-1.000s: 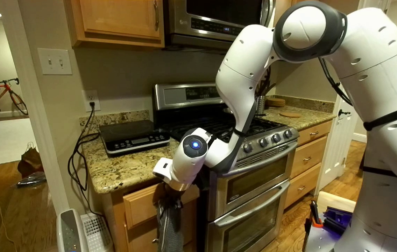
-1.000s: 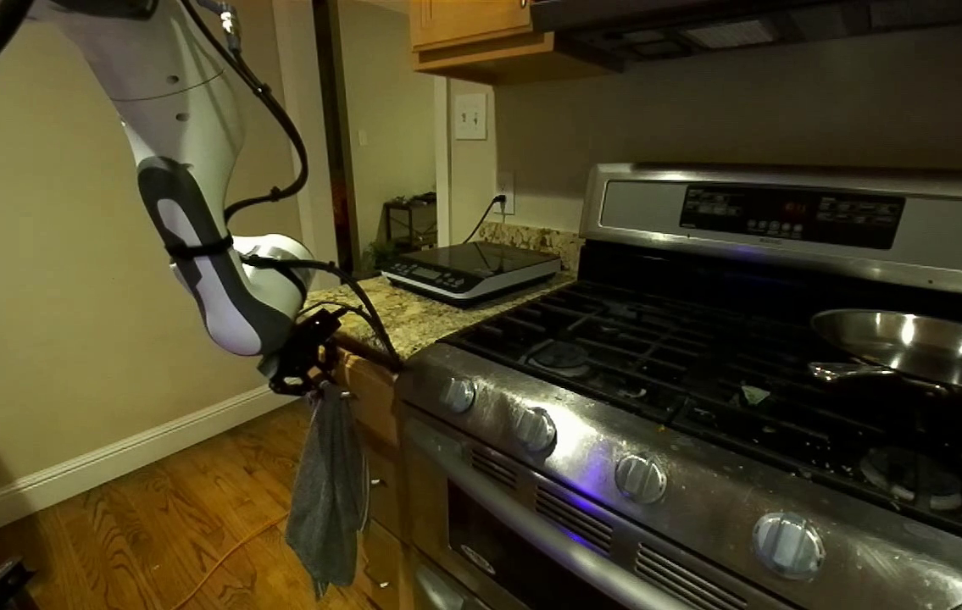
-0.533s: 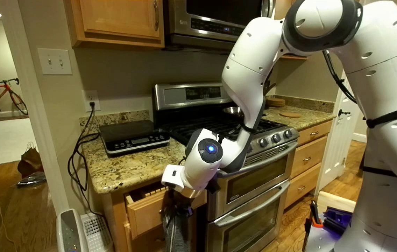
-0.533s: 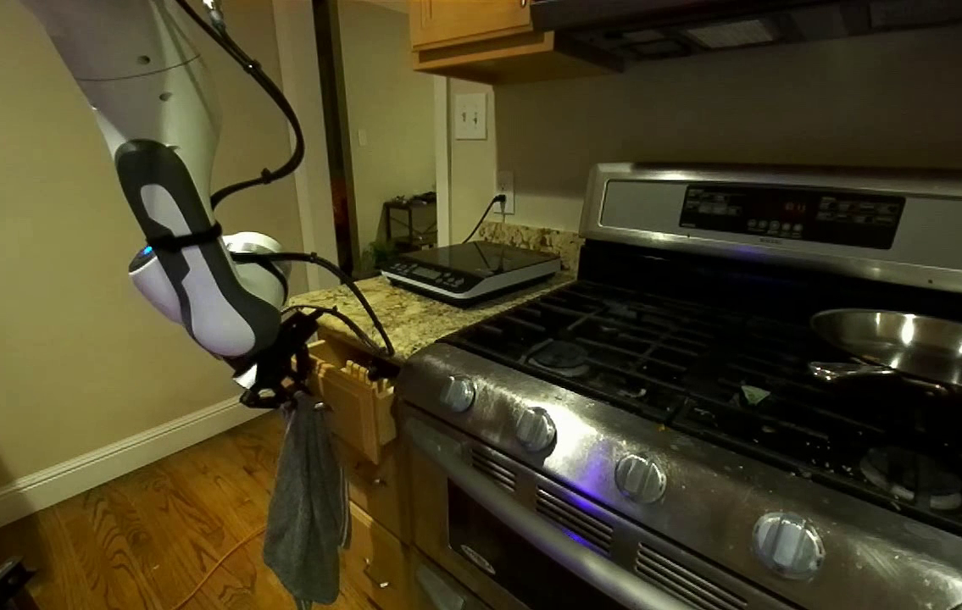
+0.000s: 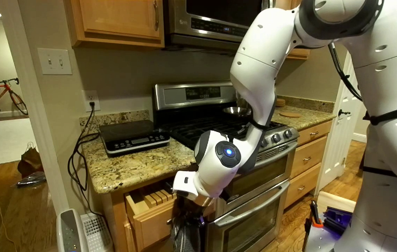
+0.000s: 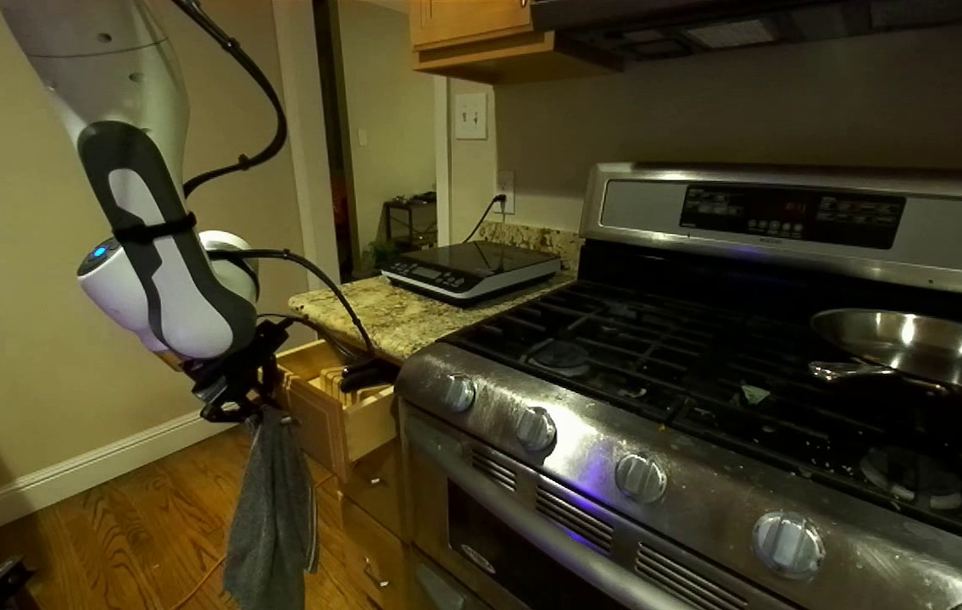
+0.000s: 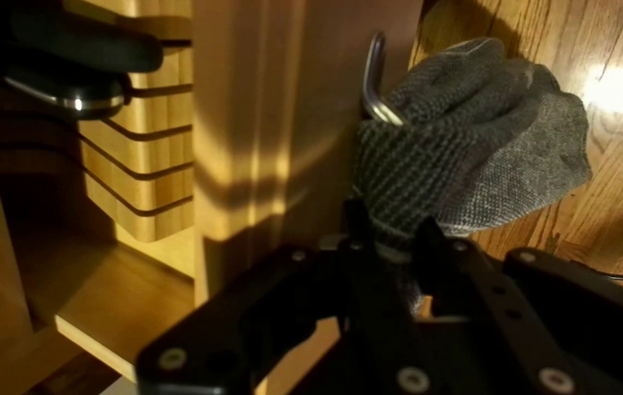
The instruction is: Open the first top drawer
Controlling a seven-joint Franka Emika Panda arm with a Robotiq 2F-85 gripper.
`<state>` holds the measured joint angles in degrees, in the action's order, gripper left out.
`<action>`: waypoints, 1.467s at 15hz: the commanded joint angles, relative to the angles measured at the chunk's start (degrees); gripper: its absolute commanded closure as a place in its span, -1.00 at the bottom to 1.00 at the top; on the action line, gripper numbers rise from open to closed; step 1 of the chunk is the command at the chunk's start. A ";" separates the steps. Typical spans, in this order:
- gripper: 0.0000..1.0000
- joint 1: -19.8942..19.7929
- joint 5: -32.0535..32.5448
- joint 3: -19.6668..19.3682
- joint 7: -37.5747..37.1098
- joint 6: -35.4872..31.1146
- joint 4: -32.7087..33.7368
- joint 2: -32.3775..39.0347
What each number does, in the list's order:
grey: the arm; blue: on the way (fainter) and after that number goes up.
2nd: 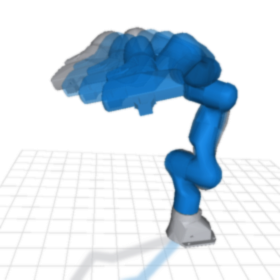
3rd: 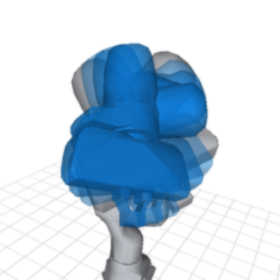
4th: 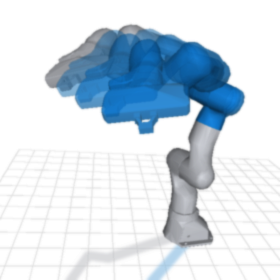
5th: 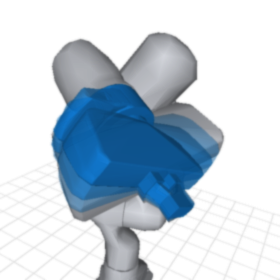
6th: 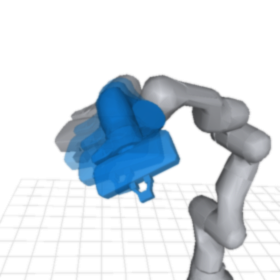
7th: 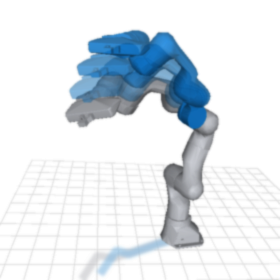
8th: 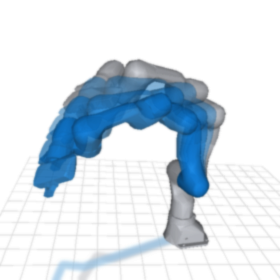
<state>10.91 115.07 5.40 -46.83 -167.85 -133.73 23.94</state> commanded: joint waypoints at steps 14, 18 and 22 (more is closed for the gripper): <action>0.84 0.57 2.07 1.82 -4.32 0.36 -3.54 -2.96; 0.84 0.82 3.12 3.29 -6.40 0.28 -6.37 -5.25; 0.84 0.73 4.05 4.95 -8.46 0.15 -9.06 -7.33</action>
<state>11.05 116.59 8.26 -51.90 -167.11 -139.52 20.28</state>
